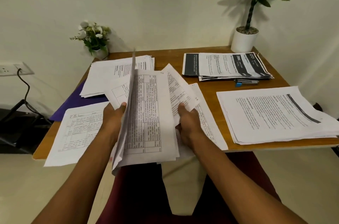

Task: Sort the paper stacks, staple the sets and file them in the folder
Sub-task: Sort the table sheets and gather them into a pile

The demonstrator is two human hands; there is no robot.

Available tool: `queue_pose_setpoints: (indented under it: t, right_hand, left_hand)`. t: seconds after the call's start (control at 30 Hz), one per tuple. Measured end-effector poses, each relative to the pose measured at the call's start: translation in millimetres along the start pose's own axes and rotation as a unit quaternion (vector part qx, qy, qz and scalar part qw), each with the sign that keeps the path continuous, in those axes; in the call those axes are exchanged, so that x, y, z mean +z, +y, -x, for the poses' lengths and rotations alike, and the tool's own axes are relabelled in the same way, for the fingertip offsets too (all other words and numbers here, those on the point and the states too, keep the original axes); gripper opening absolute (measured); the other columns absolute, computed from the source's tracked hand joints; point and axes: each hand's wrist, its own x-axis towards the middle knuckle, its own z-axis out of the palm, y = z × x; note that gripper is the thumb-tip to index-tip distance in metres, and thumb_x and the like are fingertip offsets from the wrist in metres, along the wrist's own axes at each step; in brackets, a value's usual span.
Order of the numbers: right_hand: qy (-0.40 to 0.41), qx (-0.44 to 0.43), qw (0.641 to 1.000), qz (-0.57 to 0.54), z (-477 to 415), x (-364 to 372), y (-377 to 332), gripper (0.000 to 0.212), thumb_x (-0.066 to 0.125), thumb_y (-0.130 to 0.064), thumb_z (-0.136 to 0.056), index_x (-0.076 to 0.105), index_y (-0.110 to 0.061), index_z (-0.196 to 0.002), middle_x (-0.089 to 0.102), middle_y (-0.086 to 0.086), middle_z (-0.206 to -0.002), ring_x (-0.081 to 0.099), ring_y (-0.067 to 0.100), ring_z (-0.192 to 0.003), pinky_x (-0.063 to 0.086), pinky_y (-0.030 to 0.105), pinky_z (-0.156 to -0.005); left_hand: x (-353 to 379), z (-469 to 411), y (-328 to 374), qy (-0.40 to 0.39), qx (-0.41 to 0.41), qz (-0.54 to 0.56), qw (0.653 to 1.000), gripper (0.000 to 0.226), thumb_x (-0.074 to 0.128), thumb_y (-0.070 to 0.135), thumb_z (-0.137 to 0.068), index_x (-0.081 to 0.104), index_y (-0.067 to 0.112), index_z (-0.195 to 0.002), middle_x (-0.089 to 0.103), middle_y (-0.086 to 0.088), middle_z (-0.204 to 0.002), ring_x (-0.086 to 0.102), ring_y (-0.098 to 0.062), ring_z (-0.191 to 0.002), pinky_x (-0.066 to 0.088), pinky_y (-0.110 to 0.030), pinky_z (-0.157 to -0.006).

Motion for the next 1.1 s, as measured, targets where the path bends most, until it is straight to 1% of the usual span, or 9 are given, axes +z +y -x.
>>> queue_pose_setpoints:
  t: [0.13, 0.33, 0.5, 0.63, 0.73, 0.8, 0.87, 1.0, 1.1]
  right_hand:
    - [-0.007, -0.012, 1.000, 0.012, -8.0, -28.3, -17.5, 0.027, 0.056, -0.027, -0.104, 0.057, -0.028, -0.130, 0.074, -0.002, -0.115, 0.075, 0.024, -0.097, 0.061, 0.055, -0.084]
    - [-0.023, -0.013, 1.000, -0.013, -10.4, -35.4, -26.1, 0.030, 0.055, -0.021, -0.105, 0.056, -0.024, -0.134, 0.074, 0.000, -0.116, 0.076, 0.023, -0.096, 0.060, 0.056, -0.087]
    - [-0.023, -0.012, 0.999, -0.021, -8.9, -36.1, -30.1, 0.029, 0.054, -0.017, -0.105, 0.056, -0.022, -0.133, 0.074, 0.000, -0.116, 0.076, 0.022, -0.094, 0.060, 0.055, -0.086]
    - [-0.048, -0.011, 0.998, -0.025, -8.3, -39.9, -34.2, 0.026, 0.056, -0.015, -0.104, 0.058, -0.023, -0.129, 0.074, 0.002, -0.118, 0.075, 0.026, -0.100, 0.059, 0.058, -0.088]
    - [-0.085, -0.026, 0.996, -0.013, -4.1, -41.9, -45.6, 0.030, 0.061, -0.011, -0.101, 0.062, -0.016, -0.130, 0.073, 0.007, -0.121, 0.073, 0.029, -0.106, 0.057, 0.056, -0.093]
    - [-0.125, -0.042, 0.991, 0.011, 1.1, -40.4, -53.4, 0.031, 0.065, -0.011, -0.099, 0.064, -0.010, -0.130, 0.073, 0.013, -0.119, 0.072, 0.032, -0.108, 0.058, 0.053, -0.093]
    - [-0.151, -0.045, 0.987, 0.037, 3.8, -37.9, -57.9, 0.031, 0.066, -0.014, -0.098, 0.066, -0.008, -0.128, 0.073, 0.017, -0.117, 0.071, 0.036, -0.109, 0.058, 0.053, -0.093]
    - [-0.164, -0.043, 0.983, 0.073, 6.1, -30.2, -61.6, 0.027, 0.063, -0.020, -0.100, 0.070, -0.012, -0.125, 0.074, 0.015, -0.115, 0.071, 0.035, -0.107, 0.055, 0.057, -0.097]
    - [-0.152, -0.024, 0.986, 0.066, 9.3, -22.4, -62.7, 0.028, 0.058, -0.027, -0.103, 0.071, -0.012, -0.123, 0.075, 0.014, -0.113, 0.072, 0.035, -0.105, 0.055, 0.050, -0.095]
  left_hand:
    - [-0.5, -3.6, -1.7, -0.004, 0.007, 0.039, 0.999, 0.034, 0.055, 0.026, -0.105, 0.055, 0.015, -0.137, 0.064, -0.001, -0.115, 0.061, -0.012, -0.087, 0.051, -0.034, -0.078]
    - [3.3, -6.9, -1.1, -0.015, 0.028, 0.061, 0.998, 0.040, 0.057, 0.026, -0.104, 0.053, 0.019, -0.144, 0.067, 0.000, -0.123, 0.065, -0.020, -0.106, 0.051, -0.028, -0.076]
    - [4.6, -5.1, 1.7, -0.010, 0.041, 0.054, 0.998, 0.039, 0.057, 0.024, -0.104, 0.054, 0.017, -0.142, 0.067, -0.001, -0.124, 0.065, -0.017, -0.106, 0.054, -0.042, -0.094]
    - [2.6, -1.3, 8.9, -0.011, 0.073, 0.042, 0.996, 0.041, 0.055, 0.028, -0.104, 0.051, 0.019, -0.144, 0.061, 0.007, -0.127, 0.060, -0.012, -0.108, 0.050, -0.039, -0.098]
    - [2.2, 2.4, 19.7, 0.018, 0.119, -0.034, 0.992, 0.044, 0.056, 0.041, -0.102, 0.051, 0.025, -0.143, 0.054, 0.014, -0.123, 0.054, -0.010, -0.106, 0.045, -0.031, -0.088]
    - [4.7, 2.2, 24.2, 0.028, 0.122, -0.049, 0.991, 0.033, 0.058, 0.045, -0.100, 0.057, 0.030, -0.129, 0.059, 0.016, -0.112, 0.060, -0.006, -0.088, 0.046, -0.022, -0.075]
    - [10.7, 2.7, 27.7, 0.014, 0.103, -0.051, 0.993, 0.023, 0.058, 0.046, -0.100, 0.057, 0.032, -0.118, 0.061, 0.019, -0.099, 0.060, -0.004, -0.077, 0.047, -0.021, -0.064]
    - [16.6, 0.8, 20.4, -0.046, 0.074, -0.046, 0.995, 0.032, 0.057, 0.042, -0.101, 0.060, 0.026, -0.128, 0.069, 0.009, -0.103, 0.066, -0.010, -0.084, 0.046, -0.023, -0.059]
    - [15.3, -3.5, 11.0, -0.072, 0.056, -0.029, 0.995, 0.038, 0.062, 0.039, -0.098, 0.057, 0.023, -0.132, 0.069, 0.003, -0.109, 0.067, -0.013, -0.089, 0.048, -0.025, -0.060]
